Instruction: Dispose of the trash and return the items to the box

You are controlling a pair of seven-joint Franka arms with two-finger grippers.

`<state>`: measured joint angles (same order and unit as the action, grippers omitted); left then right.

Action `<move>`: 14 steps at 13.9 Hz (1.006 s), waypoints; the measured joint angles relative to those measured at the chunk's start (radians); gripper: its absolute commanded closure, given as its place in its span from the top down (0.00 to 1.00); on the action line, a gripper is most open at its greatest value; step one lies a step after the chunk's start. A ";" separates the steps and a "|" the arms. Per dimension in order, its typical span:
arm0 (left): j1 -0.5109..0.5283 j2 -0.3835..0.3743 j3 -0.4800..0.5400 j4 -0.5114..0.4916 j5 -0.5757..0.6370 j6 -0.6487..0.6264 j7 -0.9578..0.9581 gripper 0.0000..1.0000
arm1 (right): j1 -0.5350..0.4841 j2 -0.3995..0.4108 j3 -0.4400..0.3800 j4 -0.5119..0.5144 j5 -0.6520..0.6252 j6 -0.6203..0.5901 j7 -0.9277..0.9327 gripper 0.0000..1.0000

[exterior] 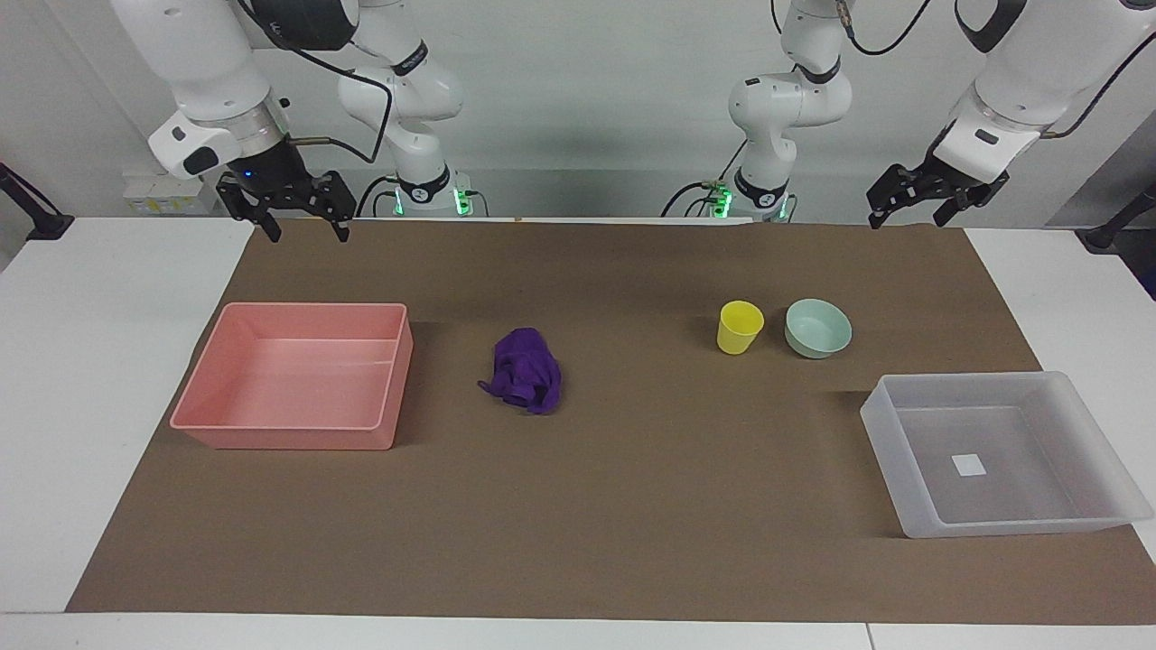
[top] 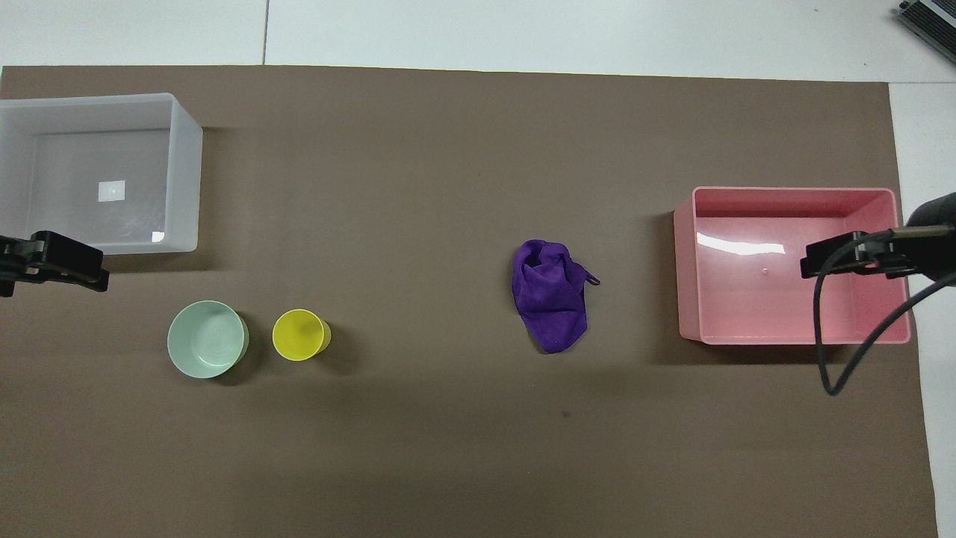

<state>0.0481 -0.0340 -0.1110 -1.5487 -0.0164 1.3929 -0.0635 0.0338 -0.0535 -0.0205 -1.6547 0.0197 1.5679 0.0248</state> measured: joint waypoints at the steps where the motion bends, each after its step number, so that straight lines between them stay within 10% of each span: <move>1: 0.000 0.003 0.000 -0.001 0.000 0.001 0.000 1.00 | 0.019 0.005 0.001 -0.009 0.001 0.026 0.016 1.00; 9: 0.044 0.034 0.004 -0.035 -0.004 -0.023 0.000 1.00 | 0.258 0.128 0.011 -0.140 0.016 0.389 0.210 1.00; 14: 0.134 0.041 0.007 -0.308 -0.036 0.259 0.059 1.00 | 0.366 0.222 0.012 -0.291 0.019 0.681 0.224 1.00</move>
<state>0.1820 0.0067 -0.1039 -1.8569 -0.0521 1.6514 -0.0043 0.3998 0.1687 -0.0090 -1.9454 0.0382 2.2489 0.2491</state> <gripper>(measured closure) 0.000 0.000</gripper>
